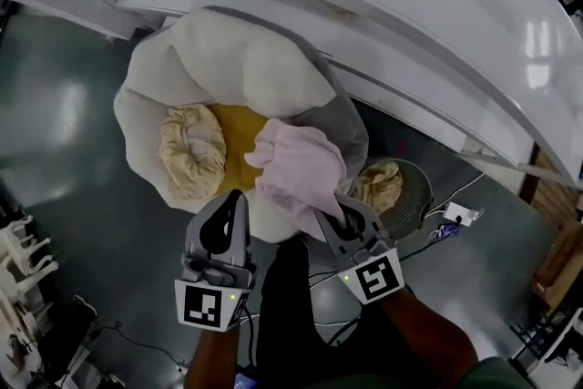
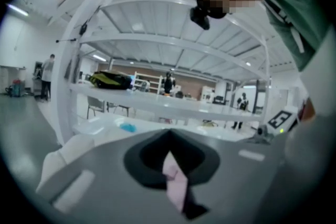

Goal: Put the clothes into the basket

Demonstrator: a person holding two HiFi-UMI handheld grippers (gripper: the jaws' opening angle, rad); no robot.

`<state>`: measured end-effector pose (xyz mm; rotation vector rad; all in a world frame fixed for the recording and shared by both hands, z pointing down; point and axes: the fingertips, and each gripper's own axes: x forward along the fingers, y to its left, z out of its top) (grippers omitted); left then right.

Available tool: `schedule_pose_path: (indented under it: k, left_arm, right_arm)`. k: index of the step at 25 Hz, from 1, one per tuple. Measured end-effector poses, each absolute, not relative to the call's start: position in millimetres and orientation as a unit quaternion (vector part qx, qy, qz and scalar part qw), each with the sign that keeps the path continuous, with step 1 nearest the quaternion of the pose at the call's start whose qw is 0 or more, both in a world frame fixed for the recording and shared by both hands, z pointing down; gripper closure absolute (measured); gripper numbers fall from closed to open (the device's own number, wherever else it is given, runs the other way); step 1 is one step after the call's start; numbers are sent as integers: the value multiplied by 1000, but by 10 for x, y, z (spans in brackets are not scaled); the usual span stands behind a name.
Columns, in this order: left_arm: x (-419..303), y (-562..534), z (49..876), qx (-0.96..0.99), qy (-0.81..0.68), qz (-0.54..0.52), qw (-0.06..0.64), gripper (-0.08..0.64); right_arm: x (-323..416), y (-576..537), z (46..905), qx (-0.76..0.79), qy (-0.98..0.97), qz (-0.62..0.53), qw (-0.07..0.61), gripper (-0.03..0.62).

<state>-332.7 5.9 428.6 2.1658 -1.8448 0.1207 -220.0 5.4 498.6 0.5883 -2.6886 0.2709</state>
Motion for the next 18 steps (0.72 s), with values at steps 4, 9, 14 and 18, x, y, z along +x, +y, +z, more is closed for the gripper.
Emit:
schedule_pose_path:
  k: [4,9,14,18]
  left_arm:
    - [-2814,-75,4038,778,-613,38,135,560]
    - [-2126,-249,3881,809,-572,40,130,560]
    - [-1382,-381,3753,838,-529,45,125,560]
    - [-788,-454,3671,859,-494,53,120,560]
  right_arm:
    - [-1681,2,4455,263,-946,130,140,555]
    - [-959,0,4153,302,-933,131,143,554]
    - [-195,69,4004,343,-919,128,147,554]
    - [448,108,3834,394,-898,139,134,555]
